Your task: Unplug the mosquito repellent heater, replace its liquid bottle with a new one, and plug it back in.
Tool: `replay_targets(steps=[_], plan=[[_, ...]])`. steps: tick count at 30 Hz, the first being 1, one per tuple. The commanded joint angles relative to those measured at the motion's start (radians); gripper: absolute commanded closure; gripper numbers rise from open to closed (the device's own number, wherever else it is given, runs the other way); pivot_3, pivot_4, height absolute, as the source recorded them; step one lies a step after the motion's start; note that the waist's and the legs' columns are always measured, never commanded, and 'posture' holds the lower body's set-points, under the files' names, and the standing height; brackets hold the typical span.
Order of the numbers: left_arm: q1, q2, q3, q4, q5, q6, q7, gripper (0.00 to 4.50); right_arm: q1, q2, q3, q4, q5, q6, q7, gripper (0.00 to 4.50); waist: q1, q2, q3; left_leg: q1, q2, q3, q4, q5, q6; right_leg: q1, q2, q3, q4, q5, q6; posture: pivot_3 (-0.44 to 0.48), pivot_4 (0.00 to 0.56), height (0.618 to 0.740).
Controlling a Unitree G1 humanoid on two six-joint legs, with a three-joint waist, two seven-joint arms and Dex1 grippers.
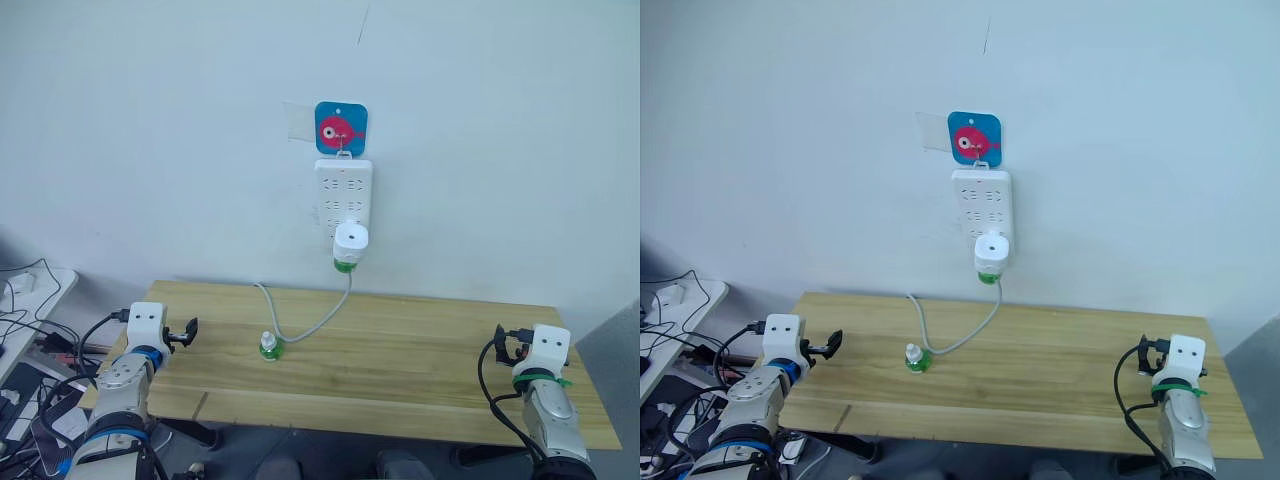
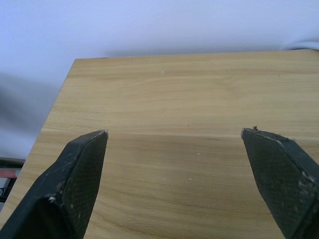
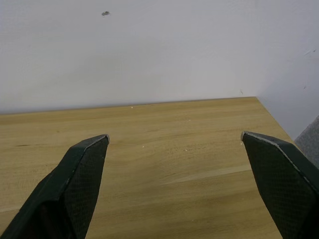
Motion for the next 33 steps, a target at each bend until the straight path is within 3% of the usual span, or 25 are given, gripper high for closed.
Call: replay_targets(steps=[1,23,28,33], plan=[[-0.007,0.021,0.015,-0.026,-0.016,0.001,-0.002,0.00,-0.015,-0.010,-0.005,-0.038,-0.002,-0.011,-0.008,0.05,0.000,0.000,0.000,0.000,0.000,0.000,0.000,0.000,0.000,0.000,0.000,0.000,0.000,0.000,0.000,0.142,0.063,0.740],[0.049,0.006,0.032,-0.189,-0.065,0.080,-0.026,0.00,0.023,-0.001,0.006,-0.125,0.018,0.014,0.050,0.05,-0.001,0.001,0.006,0.000,0.000,0.000,0.000,0.000,0.000,0.000,0.000,0.000,0.000,0.000,0.000,0.141,0.077,0.740],[0.102,0.023,0.051,-0.334,-0.147,0.137,-0.145,0.00,0.034,-0.020,0.041,-0.275,0.047,0.118,0.134,0.05,-0.006,0.003,0.014,0.000,0.000,0.000,0.000,0.000,0.000,0.000,0.000,0.000,0.000,0.000,0.000,0.124,0.085,0.740],[0.095,0.087,0.019,-0.521,-0.206,0.257,-0.324,0.00,0.057,-0.050,0.107,-0.573,0.118,0.314,0.231,0.05,-0.013,0.005,0.024,-0.001,0.000,-0.003,0.000,0.000,0.000,0.000,0.000,-0.003,0.000,-0.001,-0.001,0.122,0.095,0.740]])
